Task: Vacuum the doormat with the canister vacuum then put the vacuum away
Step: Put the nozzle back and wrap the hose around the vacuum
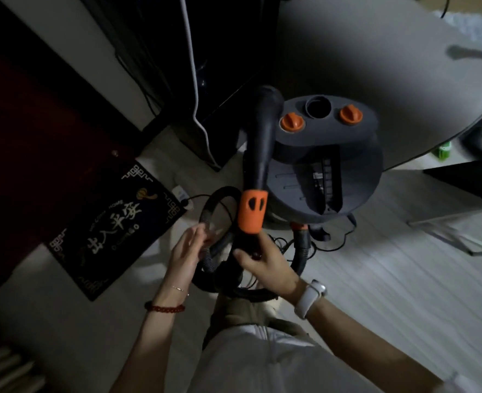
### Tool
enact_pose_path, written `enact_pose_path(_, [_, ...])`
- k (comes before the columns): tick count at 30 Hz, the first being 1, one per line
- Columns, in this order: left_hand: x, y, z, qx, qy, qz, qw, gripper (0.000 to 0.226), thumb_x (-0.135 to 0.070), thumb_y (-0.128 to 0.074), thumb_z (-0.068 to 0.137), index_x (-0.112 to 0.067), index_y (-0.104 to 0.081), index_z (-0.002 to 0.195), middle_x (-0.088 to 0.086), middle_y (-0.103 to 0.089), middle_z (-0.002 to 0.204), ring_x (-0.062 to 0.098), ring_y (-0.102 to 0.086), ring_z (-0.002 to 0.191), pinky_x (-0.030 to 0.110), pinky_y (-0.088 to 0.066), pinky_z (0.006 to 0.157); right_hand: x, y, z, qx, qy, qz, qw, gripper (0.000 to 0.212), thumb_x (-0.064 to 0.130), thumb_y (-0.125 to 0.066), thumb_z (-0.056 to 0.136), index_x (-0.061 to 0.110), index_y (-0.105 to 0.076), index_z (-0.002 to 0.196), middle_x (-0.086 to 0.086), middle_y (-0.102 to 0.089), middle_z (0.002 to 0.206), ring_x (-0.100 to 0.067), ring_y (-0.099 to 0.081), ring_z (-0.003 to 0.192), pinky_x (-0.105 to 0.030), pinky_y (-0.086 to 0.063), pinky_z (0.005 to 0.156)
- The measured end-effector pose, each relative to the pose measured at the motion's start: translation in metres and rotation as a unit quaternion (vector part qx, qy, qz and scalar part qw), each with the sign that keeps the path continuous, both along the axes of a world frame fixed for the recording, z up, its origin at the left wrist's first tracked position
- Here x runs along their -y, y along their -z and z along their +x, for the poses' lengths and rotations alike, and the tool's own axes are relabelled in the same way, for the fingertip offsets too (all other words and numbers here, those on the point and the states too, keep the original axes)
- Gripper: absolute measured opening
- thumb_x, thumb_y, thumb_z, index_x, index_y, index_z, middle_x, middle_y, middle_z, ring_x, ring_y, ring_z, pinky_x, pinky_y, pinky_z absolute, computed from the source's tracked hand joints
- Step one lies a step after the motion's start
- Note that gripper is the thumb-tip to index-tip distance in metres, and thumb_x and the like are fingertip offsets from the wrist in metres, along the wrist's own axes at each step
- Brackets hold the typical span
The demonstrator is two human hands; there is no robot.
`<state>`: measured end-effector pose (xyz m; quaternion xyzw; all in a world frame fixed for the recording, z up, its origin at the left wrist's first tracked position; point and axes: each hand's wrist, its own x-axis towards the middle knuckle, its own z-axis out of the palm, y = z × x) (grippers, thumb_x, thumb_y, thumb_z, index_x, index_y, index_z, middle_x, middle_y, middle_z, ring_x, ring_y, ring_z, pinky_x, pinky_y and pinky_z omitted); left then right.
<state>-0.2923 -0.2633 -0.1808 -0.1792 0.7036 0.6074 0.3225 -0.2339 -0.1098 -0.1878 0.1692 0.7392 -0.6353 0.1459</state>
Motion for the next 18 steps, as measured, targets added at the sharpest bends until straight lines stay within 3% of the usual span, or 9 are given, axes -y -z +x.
enact_pose_path(2, [0.008,0.003,0.031,0.031,0.026,-0.024,0.999,0.052,-0.059,-0.05,0.084,-0.023,-0.054,0.121,-0.004,-0.052,0.129,0.014,-0.049,0.12,0.034,-0.039,0.102,-0.006,-0.015,0.001,-0.018,0.054,-0.024,0.998,0.029,0.021,-0.062,0.082,0.012,-0.048,0.105,-0.009,-0.058,0.094,-0.01,-0.054,0.083,-0.022,-0.045,0.073])
enact_pose_path(5, [0.01,0.01,0.064,0.041,0.032,-0.088,0.995,0.035,-0.032,-0.036,0.098,-0.015,-0.053,0.123,-0.004,-0.049,0.118,0.015,-0.046,0.118,0.024,-0.034,0.09,-0.017,-0.038,0.0,-0.035,0.11,-0.065,0.991,0.018,0.016,-0.06,0.086,0.012,-0.05,0.101,-0.003,-0.058,0.091,-0.013,-0.057,0.085,-0.035,-0.051,0.078])
enact_pose_path(7, [0.014,0.015,0.074,0.102,-0.055,-0.114,0.987,0.03,-0.029,-0.039,0.098,-0.008,-0.056,0.112,0.007,-0.054,0.112,0.024,-0.051,0.109,0.03,-0.036,0.083,-0.02,-0.053,0.001,-0.042,0.104,-0.066,0.992,0.018,0.026,-0.057,0.081,0.019,-0.051,0.096,0.001,-0.058,0.088,-0.017,-0.059,0.087,-0.042,-0.052,0.079])
enact_pose_path(9, [0.021,0.015,0.075,0.25,-0.195,-0.04,0.947,0.032,-0.034,-0.048,0.094,-0.002,-0.053,0.097,0.017,-0.057,0.105,0.028,-0.052,0.092,0.036,-0.04,0.072,-0.017,-0.069,0.003,-0.052,0.093,-0.072,0.992,0.017,0.027,-0.055,0.078,0.02,-0.051,0.093,-0.001,-0.058,0.087,-0.016,-0.058,0.084,-0.039,-0.051,0.077])
enact_pose_path(11, [0.031,0.017,0.082,0.371,-0.293,0.078,0.878,0.038,-0.036,-0.053,0.091,0.001,-0.05,0.089,0.022,-0.054,0.093,0.034,-0.052,0.087,0.043,-0.047,0.074,-0.009,-0.08,0.004,-0.069,0.119,-0.084,0.987,0.019,0.026,-0.055,0.077,0.015,-0.05,0.091,-0.013,-0.057,0.085,-0.022,-0.058,0.08,-0.041,-0.051,0.075])
enact_pose_path(13, [0.039,0.022,0.093,0.374,-0.341,0.12,0.854,0.028,-0.03,-0.05,0.093,-0.002,-0.052,0.094,0.02,-0.057,0.085,0.03,-0.056,0.084,0.035,-0.056,0.061,0.0,-0.088,0.006,-0.082,0.161,-0.11,0.977,0.018,0.02,-0.056,0.079,0.012,-0.046,0.091,-0.021,-0.054,0.081,-0.029,-0.058,0.07,-0.044,-0.052,0.07])
enact_pose_path(15, [0.049,0.023,0.1,0.356,-0.368,0.133,0.849,0.022,-0.024,-0.043,0.095,-0.005,-0.055,0.092,0.016,-0.065,0.062,0.026,-0.062,0.067,0.025,-0.052,0.044,0.012,-0.088,0.013,-0.098,0.176,-0.113,0.973,0.018,0.009,-0.057,0.086,0.014,-0.042,0.094,-0.022,-0.052,0.074,-0.029,-0.058,0.06,-0.04,-0.053,0.062])
enact_pose_path(17, [0.067,0.023,0.106,0.314,-0.376,0.111,0.865,0.027,-0.021,-0.04,0.096,-0.006,-0.054,0.078,0.01,-0.063,0.045,0.024,-0.062,0.055,0.021,-0.048,0.042,0.022,-0.079,0.025,-0.083,0.18,-0.081,0.977,0.025,0.011,-0.061,0.087,0.015,-0.042,0.102,-0.023,-0.056,0.078,-0.03,-0.061,0.065,-0.038,-0.055,0.065])
enact_pose_path(18, [0.078,0.018,0.108,0.288,-0.376,0.086,0.876,0.026,-0.02,-0.042,0.095,-0.006,-0.053,0.076,0.009,-0.064,0.048,0.023,-0.06,0.06,0.023,-0.048,0.044,0.026,-0.073,0.03,-0.064,0.185,-0.048,0.98,0.031,0.017,-0.064,0.085,0.013,-0.043,0.107,-0.021,-0.057,0.085,-0.029,-0.062,0.074,-0.037,-0.055,0.069])
